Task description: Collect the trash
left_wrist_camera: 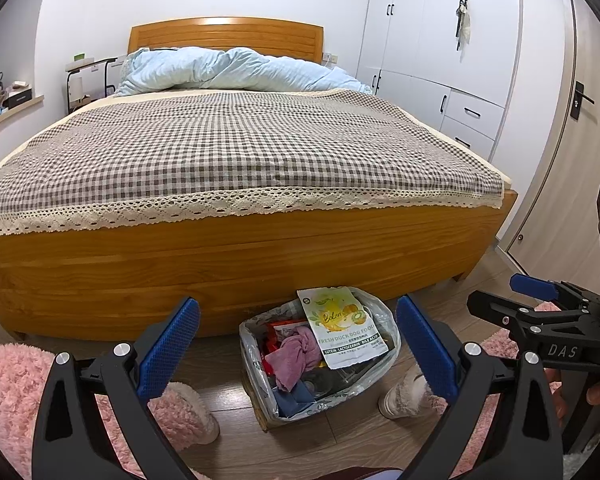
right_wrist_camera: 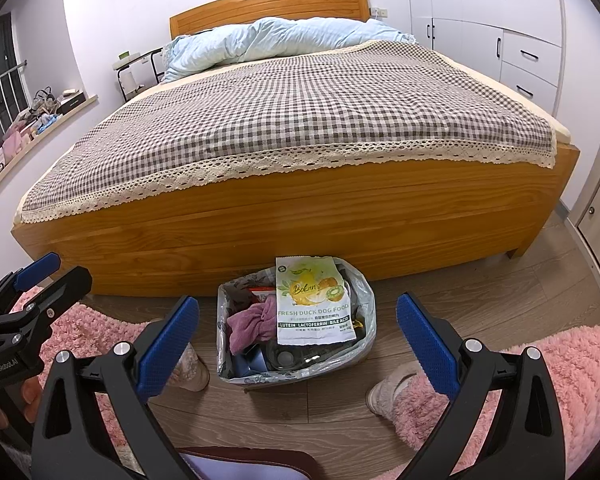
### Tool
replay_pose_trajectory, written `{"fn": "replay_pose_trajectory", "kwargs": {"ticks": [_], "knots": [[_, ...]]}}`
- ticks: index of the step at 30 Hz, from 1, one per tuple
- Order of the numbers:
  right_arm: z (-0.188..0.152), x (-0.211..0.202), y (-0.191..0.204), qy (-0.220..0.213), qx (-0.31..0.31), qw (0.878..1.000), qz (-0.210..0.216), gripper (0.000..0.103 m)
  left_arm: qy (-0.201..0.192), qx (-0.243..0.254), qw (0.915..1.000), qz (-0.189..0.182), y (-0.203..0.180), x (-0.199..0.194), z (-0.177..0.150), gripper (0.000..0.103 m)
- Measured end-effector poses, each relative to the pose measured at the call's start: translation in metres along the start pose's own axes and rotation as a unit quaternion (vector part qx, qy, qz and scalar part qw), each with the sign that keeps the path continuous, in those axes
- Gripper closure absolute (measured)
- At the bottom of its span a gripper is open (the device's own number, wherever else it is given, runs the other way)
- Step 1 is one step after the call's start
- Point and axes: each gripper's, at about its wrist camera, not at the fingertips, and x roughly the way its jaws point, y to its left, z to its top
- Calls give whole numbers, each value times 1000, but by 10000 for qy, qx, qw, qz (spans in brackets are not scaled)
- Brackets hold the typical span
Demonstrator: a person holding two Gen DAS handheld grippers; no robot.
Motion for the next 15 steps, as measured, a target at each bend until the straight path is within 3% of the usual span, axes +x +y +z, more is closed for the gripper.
{"fn": "replay_pose_trajectory", "kwargs": {"ticks": [15], "knots": [[0,0,0,-3,-6,10000,-4,8,-39,44,10000,-8,-2,-2,-1,8]]}}
